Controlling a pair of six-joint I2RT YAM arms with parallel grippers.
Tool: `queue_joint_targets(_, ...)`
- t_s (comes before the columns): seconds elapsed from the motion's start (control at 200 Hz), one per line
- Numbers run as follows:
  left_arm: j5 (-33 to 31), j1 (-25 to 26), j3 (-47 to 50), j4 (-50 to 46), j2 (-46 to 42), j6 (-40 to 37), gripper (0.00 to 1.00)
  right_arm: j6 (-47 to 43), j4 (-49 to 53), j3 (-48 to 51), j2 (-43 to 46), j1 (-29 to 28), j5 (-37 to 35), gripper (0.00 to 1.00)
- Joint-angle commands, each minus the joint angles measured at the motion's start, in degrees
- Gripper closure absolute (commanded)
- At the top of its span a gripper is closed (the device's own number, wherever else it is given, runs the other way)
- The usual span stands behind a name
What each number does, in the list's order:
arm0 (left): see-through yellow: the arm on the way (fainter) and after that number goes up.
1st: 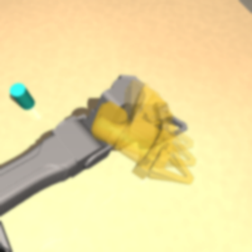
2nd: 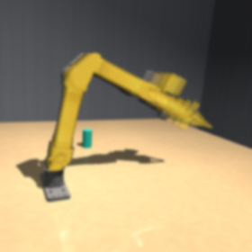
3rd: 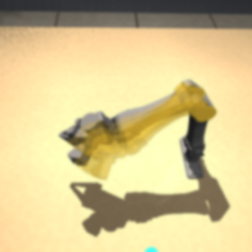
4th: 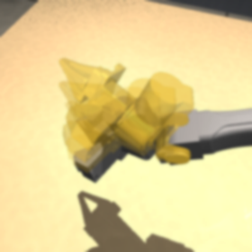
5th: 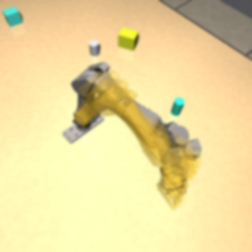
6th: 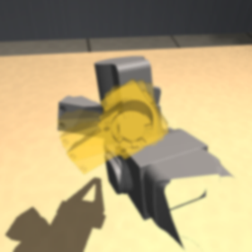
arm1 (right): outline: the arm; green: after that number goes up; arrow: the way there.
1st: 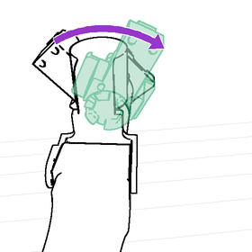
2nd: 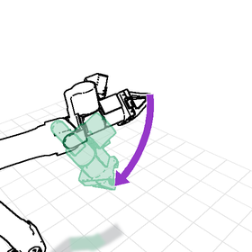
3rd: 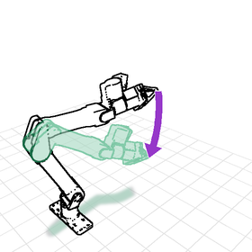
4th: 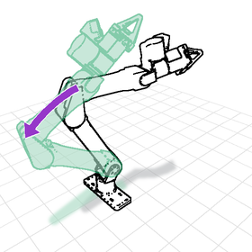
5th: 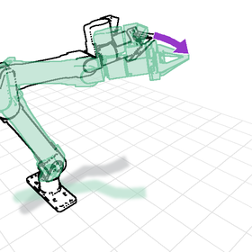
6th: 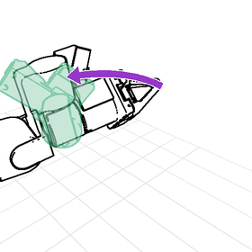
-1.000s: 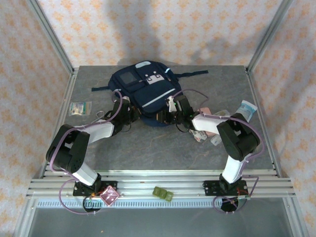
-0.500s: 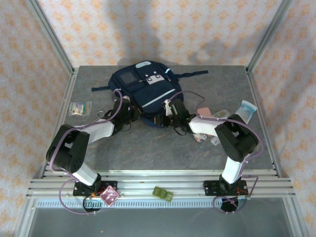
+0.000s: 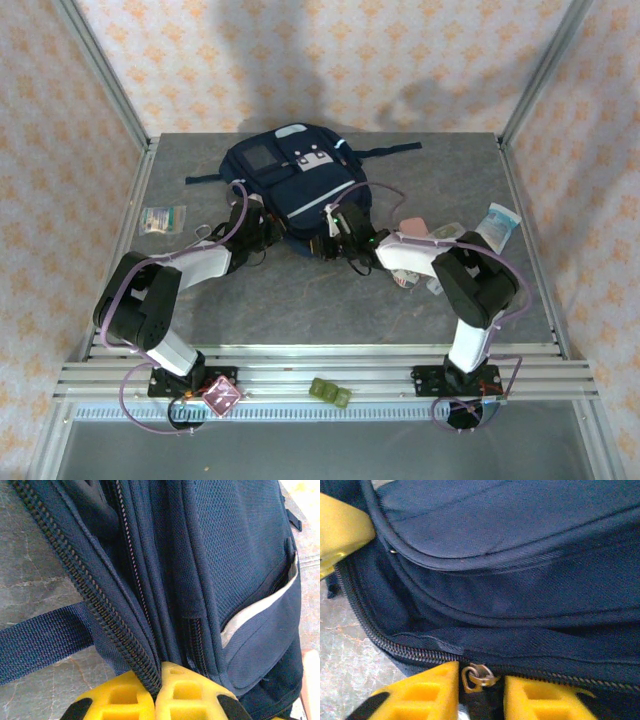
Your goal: Pack the student bag
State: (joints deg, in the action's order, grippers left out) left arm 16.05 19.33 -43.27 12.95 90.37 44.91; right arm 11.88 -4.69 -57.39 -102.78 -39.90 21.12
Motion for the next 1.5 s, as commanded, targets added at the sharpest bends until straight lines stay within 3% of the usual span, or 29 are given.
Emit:
queue_joint_targets(0.0,0.5,-0.1,-2.7,4.0,-0.6,-0.5,1.00,-1.0,4.9,-0.6,-1.7,-1.2,-0.8,0.85)
queue_joint_targets(0.12,0.5,-0.1,-2.8,4.1,-0.5,-0.6,1.00,-0.6,6.1,-0.9,-1.9,-1.3,-2.3,1.00)
queue_joint_targets(0.34,-0.5,-0.7,-2.1,3.4,-1.1,-1.4,1.00,1.0,7.1,0.6,2.2,-0.9,-5.5,1.00)
queue_joint_targets(0.455,-2.5,-1.4,-1.0,2.2,-2.4,-2.7,1.00,3.7,9.0,1.4,4.6,2.7,-5.2,1.00)
queue_joint_targets(0.626,-4.2,-2.9,-0.3,0.1,-3.9,-4.2,1.00,3.9,13.1,3.6,8.5,7.6,-10.7,1.00)
queue_joint_targets(0.821,-3.8,-3.0,-0.9,0.7,-3.0,-4.4,1.00,2.4,16.9,3.1,8.9,8.3,-13.8,1.00)
queue_joint_targets(0.961,-3.2,-3.0,-1.6,1.7,-2.1,-4.8,1.00,0.2,18.0,3.8,10.0,7.5,-7.0,1.00)
queue_joint_targets(1.091,-3.1,-3.0,-3.6,2.5,-0.6,-6.6,1.00,-0.7,16.9,3.8,10.7,2.5,0.3,1.00)
queue_joint_targets(1.216,-3.4,-3.0,-6.4,2.6,1.0,-9.0,1.00,0.4,14.8,1.3,6.9,-1.7,5.1,1.00)
queue_joint_targets(1.492,-8.6,-3.0,-7.8,0.5,0.1,-13.3,1.00,5.8,6.0,-5.2,-1.2,-5.4,11.6,1.00)
